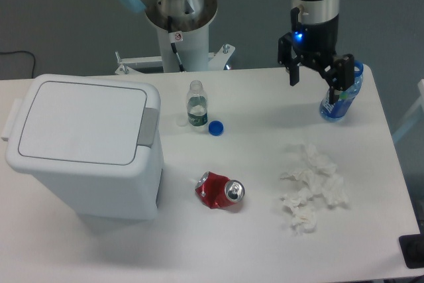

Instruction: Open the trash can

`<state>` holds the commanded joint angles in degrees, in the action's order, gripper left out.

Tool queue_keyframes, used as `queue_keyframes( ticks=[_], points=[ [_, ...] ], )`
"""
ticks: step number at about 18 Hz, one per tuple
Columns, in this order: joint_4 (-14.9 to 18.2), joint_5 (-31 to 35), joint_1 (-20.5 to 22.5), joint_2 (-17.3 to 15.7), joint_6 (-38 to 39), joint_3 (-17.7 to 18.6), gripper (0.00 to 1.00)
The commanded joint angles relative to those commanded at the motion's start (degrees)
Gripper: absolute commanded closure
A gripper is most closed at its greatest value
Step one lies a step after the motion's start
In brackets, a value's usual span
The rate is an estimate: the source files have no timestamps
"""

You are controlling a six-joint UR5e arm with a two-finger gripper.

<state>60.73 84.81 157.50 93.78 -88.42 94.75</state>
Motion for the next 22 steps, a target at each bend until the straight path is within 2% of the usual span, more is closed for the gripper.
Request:
queue_keyframes(
  ticks=[11, 17, 22],
  points=[
    [0.1, -0.4, -0.1, 0.3, 0.1, -0.1, 0.0],
    [0.1, -0.4, -0.9, 0.7, 2.5, -0.3, 0.0],
    [0.0, -0.3, -3.1, 1.1, 10.3, -1.6, 0.0]
  ],
)
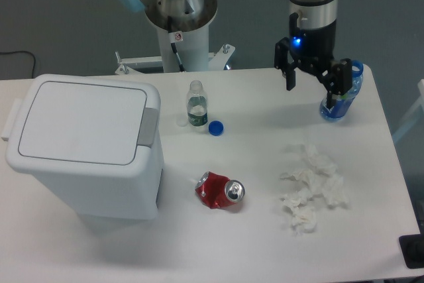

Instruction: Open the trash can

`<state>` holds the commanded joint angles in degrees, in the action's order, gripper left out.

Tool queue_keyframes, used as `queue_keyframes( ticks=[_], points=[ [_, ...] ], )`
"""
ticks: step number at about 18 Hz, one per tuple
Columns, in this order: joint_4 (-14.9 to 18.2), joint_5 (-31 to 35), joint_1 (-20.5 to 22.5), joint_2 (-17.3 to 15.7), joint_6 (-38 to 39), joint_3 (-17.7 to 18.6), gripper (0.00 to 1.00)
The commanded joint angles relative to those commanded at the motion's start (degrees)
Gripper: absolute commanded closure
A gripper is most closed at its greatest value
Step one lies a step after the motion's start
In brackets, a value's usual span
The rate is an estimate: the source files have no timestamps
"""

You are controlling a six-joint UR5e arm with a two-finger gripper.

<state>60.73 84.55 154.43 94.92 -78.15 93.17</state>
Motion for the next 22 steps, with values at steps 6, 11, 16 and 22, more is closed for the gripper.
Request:
queue_keyframes(
  ticks=[6, 11, 16, 22],
  points=[
    [-1.1, -0.1, -4.4, 0.6, 10.0, -1.0, 0.0],
    [-1.1, -1.9, -5.7, 1.1, 18.7, -2.3, 0.0],
    [-2.3, -4.5, -7.1, 1.1, 29.3, -2.5, 0.0],
    [-4.2, -6.3, -9.0, 1.4, 38.5, -3.4, 0.0]
  ],
)
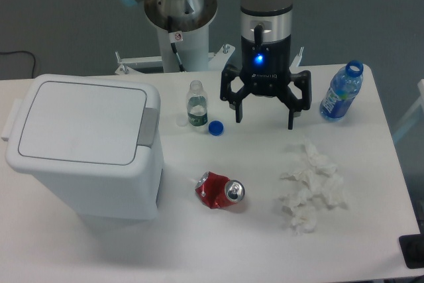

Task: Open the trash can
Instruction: 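Move the open gripper over toward the trash can lid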

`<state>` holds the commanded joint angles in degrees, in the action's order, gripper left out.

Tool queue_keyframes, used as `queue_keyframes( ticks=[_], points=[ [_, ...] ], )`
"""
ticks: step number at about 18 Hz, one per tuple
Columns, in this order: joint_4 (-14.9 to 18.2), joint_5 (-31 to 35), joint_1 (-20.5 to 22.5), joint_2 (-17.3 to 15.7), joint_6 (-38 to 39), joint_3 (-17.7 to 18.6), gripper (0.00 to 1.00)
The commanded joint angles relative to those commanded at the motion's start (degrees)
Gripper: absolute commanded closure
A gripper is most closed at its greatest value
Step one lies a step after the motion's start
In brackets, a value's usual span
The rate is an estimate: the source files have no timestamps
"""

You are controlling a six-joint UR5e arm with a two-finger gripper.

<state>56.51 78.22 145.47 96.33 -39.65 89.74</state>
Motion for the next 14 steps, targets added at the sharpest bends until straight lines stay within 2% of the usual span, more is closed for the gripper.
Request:
queue_keyframes(
  ticks=[5, 14],
  points=[
    [0.0, -0.1, -1.5, 0.0, 8.5, -0.7, 0.0],
    [0.0, 0.0, -4.9, -0.5, 16.6, -0.1, 0.0]
  ],
)
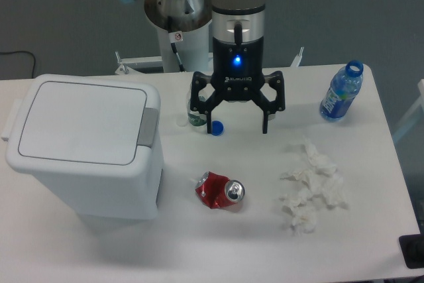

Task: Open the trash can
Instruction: 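Move the open gripper over toward the trash can lid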

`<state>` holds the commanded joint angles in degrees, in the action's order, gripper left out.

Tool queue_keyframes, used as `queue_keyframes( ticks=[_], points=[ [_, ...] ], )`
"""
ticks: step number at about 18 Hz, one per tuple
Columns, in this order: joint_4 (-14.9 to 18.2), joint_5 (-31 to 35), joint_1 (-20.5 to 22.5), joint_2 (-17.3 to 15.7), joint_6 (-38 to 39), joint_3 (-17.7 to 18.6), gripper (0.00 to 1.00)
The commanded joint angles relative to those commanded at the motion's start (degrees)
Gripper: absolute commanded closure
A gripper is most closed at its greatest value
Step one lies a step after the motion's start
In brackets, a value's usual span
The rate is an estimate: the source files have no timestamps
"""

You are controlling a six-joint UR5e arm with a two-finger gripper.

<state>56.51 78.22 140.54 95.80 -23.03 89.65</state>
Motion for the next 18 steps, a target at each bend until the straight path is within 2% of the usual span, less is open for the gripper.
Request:
queue_keyframes(
  ticks=[6, 12, 18],
  points=[
    [0.2, -0.1, -2.8, -0.8, 4.7, 0.5, 0.0],
    [0.3, -2.2, -3.2, -2.2, 7.6, 2.9, 0.0],
    [0.4, -3.0, -3.6, -2.3, 8.1, 3.1, 0.0]
  ],
)
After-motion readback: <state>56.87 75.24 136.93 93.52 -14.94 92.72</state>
